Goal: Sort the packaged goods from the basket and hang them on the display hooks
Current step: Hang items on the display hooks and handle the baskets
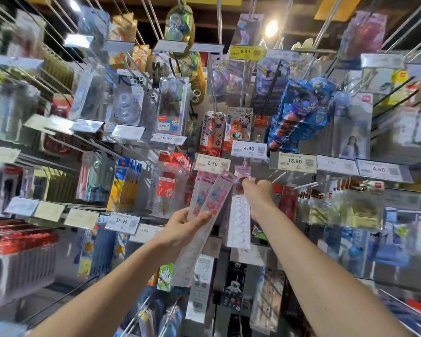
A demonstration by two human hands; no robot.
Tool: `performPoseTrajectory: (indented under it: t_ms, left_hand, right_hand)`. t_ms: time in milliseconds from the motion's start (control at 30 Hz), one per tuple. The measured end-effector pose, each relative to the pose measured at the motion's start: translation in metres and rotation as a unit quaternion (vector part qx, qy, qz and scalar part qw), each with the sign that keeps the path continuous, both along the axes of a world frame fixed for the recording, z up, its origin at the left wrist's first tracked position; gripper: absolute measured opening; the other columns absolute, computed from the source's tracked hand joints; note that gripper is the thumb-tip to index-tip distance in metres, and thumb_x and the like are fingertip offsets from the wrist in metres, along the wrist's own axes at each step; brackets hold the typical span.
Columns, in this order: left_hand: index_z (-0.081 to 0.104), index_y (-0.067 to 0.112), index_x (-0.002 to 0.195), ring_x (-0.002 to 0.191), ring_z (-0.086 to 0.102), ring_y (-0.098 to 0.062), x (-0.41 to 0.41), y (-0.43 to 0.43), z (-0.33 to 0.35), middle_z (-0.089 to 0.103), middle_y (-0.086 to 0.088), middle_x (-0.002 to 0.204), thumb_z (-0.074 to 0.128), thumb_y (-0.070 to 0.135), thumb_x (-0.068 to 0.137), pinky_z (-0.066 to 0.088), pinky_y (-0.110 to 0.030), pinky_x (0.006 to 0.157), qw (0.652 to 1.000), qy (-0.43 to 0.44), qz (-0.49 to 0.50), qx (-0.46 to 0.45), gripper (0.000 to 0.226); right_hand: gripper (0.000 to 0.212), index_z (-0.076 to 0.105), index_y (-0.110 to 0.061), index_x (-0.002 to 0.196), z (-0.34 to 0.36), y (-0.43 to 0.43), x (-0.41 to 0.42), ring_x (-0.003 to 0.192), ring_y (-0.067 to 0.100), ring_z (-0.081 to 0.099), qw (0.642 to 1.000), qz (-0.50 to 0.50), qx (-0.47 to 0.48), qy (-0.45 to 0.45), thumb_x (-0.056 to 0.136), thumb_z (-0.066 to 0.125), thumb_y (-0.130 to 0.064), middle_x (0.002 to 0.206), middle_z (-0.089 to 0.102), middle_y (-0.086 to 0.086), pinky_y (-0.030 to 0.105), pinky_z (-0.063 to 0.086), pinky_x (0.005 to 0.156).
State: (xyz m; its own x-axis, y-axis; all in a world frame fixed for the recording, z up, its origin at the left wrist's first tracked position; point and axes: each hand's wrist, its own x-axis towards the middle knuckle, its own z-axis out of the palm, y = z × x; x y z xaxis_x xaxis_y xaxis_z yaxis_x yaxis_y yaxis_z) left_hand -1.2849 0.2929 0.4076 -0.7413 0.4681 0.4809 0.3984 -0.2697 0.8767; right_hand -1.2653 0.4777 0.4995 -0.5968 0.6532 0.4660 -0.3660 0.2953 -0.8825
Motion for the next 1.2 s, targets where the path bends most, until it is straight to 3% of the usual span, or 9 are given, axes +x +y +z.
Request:
performPoseTrajectory:
  t_ms: [67, 167, 233, 300, 367, 533, 700, 900, 1200]
  left_hand:
    - [0.069, 0.016, 0.122, 0.097, 0.074, -0.008, -0.002, -0.001, -0.001, 0.078, 0.002, 0.111, 0.063, 0.033, 0.100, 0.056, -0.018, 0.070, 1.000, -0.002, -0.007, 0.000, 0.029]
    - [0.068, 0.013, 0.124, 0.098, 0.074, -0.009, -0.004, 0.001, -0.004, 0.078, 0.001, 0.112, 0.061, 0.031, 0.101, 0.057, -0.020, 0.073, 1.000, -0.002, -0.021, 0.000, 0.030]
    - [0.068, 0.013, 0.123, 0.100, 0.073, -0.008, -0.005, 0.001, -0.004, 0.077, 0.002, 0.113, 0.061, 0.031, 0.101, 0.056, -0.016, 0.073, 1.000, 0.000, -0.023, 0.001, 0.030]
    - [0.068, 0.012, 0.123, 0.099, 0.073, -0.007, -0.005, 0.001, -0.005, 0.078, 0.002, 0.112, 0.061, 0.031, 0.100, 0.056, -0.015, 0.072, 1.000, -0.002, -0.026, 0.005, 0.030]
    - [0.068, 0.012, 0.123, 0.099, 0.073, -0.007, -0.005, 0.001, -0.006, 0.077, 0.001, 0.113, 0.061, 0.030, 0.100, 0.055, -0.016, 0.073, 1.000, -0.002, -0.028, 0.004, 0.030]
    - [0.068, 0.012, 0.121, 0.096, 0.073, -0.004, -0.003, 0.003, -0.005, 0.078, 0.004, 0.110, 0.061, 0.028, 0.100, 0.054, -0.011, 0.068, 1.000, 0.000, -0.023, 0.010, 0.028]
    - [0.068, 0.012, 0.116, 0.085, 0.074, -0.004, 0.001, 0.002, -0.003, 0.079, 0.003, 0.100, 0.060, 0.028, 0.100, 0.055, -0.014, 0.062, 1.000, -0.008, -0.025, 0.001, 0.023]
    - [0.068, 0.013, 0.116, 0.087, 0.073, -0.006, 0.002, 0.002, -0.004, 0.079, 0.004, 0.099, 0.061, 0.032, 0.099, 0.052, -0.024, 0.074, 1.000, -0.007, -0.016, -0.007, 0.027]
    - [0.068, 0.012, 0.117, 0.085, 0.073, -0.005, -0.001, 0.002, -0.004, 0.079, 0.004, 0.097, 0.060, 0.031, 0.100, 0.055, -0.018, 0.066, 1.000, -0.006, -0.024, -0.010, 0.026]
  right_hand:
    - [0.034, 0.045, -0.017, 0.075, -0.004, 0.004, -0.003, 0.075, 0.020, 0.048, 1.000, -0.004, -0.003, -0.014, 0.096, 0.070, -0.027, 0.080, 0.050, 0.005, 0.031, 0.042, 0.070]
    - [0.031, 0.045, -0.015, 0.080, -0.008, 0.008, -0.001, 0.082, 0.020, 0.047, 1.000, -0.004, 0.007, -0.019, 0.099, 0.065, -0.028, 0.085, 0.049, 0.005, 0.039, 0.047, 0.091]
    - [0.039, 0.039, -0.016, 0.072, -0.009, 0.007, 0.003, 0.070, 0.018, 0.044, 0.999, 0.004, 0.037, 0.008, 0.102, 0.061, -0.029, 0.073, 0.045, 0.001, 0.037, 0.045, 0.079]
    - [0.044, 0.034, -0.019, 0.067, -0.012, 0.004, 0.009, 0.059, 0.014, 0.034, 0.995, 0.013, 0.083, 0.044, 0.102, 0.058, -0.028, 0.062, 0.035, -0.004, 0.031, 0.032, 0.061]
    - [0.043, 0.033, -0.021, 0.067, -0.015, 0.002, 0.014, 0.056, 0.011, 0.028, 0.992, 0.040, 0.098, 0.074, 0.102, 0.057, -0.025, 0.061, 0.030, -0.005, 0.031, 0.023, 0.056]
    - [0.044, 0.032, -0.022, 0.065, -0.008, -0.001, 0.025, 0.050, 0.006, 0.023, 0.990, 0.052, 0.103, 0.082, 0.102, 0.056, -0.021, 0.056, 0.026, -0.009, 0.026, 0.019, 0.048]
    - [0.050, 0.029, -0.024, 0.058, -0.002, -0.004, 0.030, 0.047, 0.007, 0.021, 0.993, 0.045, 0.096, 0.056, 0.098, 0.058, -0.020, 0.049, 0.024, -0.012, 0.030, 0.017, 0.052]
    - [0.055, 0.023, -0.027, 0.057, -0.003, -0.007, 0.035, 0.049, 0.011, 0.017, 0.997, 0.039, 0.067, 0.024, 0.097, 0.059, -0.020, 0.048, 0.017, -0.014, 0.034, 0.015, 0.059]
    - [0.051, 0.025, -0.025, 0.058, -0.004, -0.003, 0.037, 0.051, 0.012, 0.017, 0.995, 0.032, 0.095, 0.012, 0.095, 0.059, -0.017, 0.052, 0.019, -0.009, 0.027, 0.013, 0.048]
